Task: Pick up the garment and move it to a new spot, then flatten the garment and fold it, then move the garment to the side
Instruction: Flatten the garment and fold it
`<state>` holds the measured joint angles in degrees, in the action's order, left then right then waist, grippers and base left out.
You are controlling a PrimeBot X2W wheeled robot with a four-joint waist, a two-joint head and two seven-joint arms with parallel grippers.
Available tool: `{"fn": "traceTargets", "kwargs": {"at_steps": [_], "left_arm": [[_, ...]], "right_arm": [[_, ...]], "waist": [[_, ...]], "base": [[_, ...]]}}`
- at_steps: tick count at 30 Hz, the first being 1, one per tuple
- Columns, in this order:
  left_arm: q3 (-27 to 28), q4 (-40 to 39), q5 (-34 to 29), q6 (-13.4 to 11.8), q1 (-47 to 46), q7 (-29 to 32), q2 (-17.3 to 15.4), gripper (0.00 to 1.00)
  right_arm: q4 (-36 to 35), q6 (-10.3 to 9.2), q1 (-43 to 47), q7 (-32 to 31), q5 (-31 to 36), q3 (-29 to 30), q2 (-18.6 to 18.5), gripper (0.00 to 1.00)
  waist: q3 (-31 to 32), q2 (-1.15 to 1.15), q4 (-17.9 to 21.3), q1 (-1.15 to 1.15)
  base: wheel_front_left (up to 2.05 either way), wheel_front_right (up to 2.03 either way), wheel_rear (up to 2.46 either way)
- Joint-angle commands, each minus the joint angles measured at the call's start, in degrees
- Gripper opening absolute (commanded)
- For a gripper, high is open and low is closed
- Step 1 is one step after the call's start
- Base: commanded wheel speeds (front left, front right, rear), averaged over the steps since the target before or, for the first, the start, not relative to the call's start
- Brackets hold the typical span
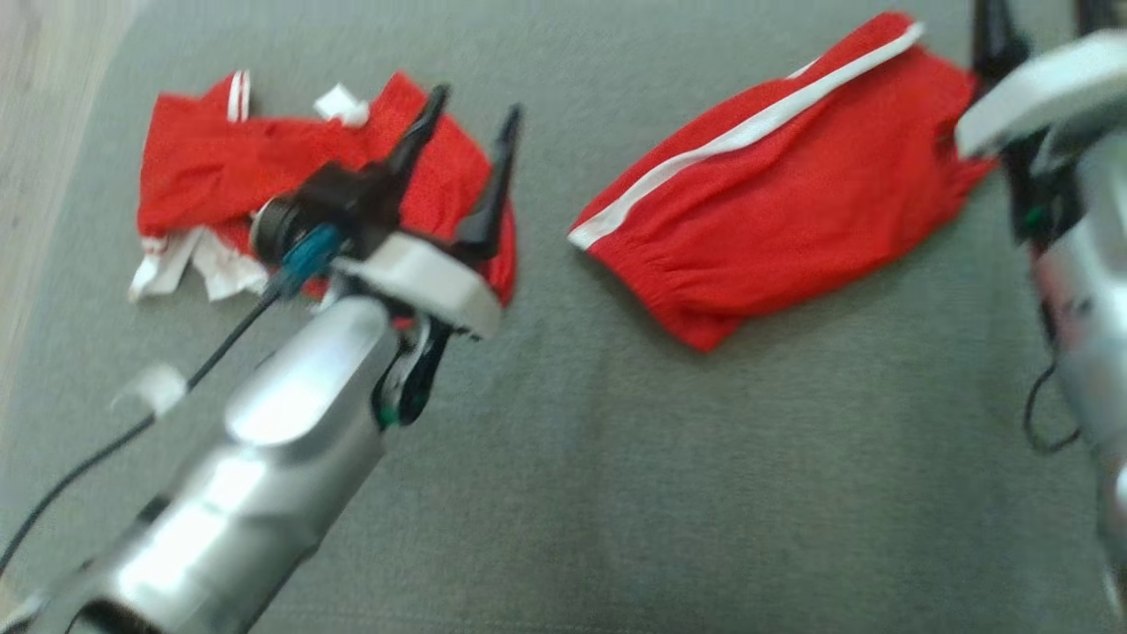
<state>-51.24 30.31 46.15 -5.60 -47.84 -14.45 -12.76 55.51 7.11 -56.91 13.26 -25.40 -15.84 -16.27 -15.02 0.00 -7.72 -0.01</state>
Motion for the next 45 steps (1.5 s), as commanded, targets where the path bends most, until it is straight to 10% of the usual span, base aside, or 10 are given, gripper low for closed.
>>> {"fn": "traceTargets", "kwargs": {"at_steps": [1,11,25,37,45], "left_arm": [[3.54,-2.73,-1.22,-1.02,0.72,-0.53,-2.33,1.00],[14.71,-11.87,-7.50,-6.72,18.55,-0.54,-6.98,1.00],[23.24,-17.38,-16.18,-5.38,34.55,-0.54,-2.41,1.00],[25.28,-17.10,-20.92,-0.09,30.01,-0.54,1.84,1.00],[26.58,-16.24,-22.62,2.63,26.42,-0.54,4.57,1.00]], "right_arm": [[-4.07,0.37,2.21,1.07,-1.96,-0.97,0.43,1.00],[-23.44,0.37,25.69,1.71,-8.20,0.97,4.52,1.00],[-35.02,0.37,44.80,0.41,0.71,5.49,11.74,1.00],[-39.12,0.37,34.32,-12.29,4.56,15.45,10.85,1.00],[-24.36,0.37,15.69,-23.86,15.54,26.17,7.74,1.00]], "waist": [[3.86,0.00,3.12,0.01],[9.42,0.00,7.47,0.01],[10.31,0.00,6.82,0.01],[0.39,0.00,1.97,0.01],[-6.22,0.00,-1.60,0.01]], "base": [[0.00,0.00,0.00],[0.00,0.00,0.00],[0.00,0.00,0.00],[0.00,0.00,0.00],[0.00,0.00,0.00]]}}
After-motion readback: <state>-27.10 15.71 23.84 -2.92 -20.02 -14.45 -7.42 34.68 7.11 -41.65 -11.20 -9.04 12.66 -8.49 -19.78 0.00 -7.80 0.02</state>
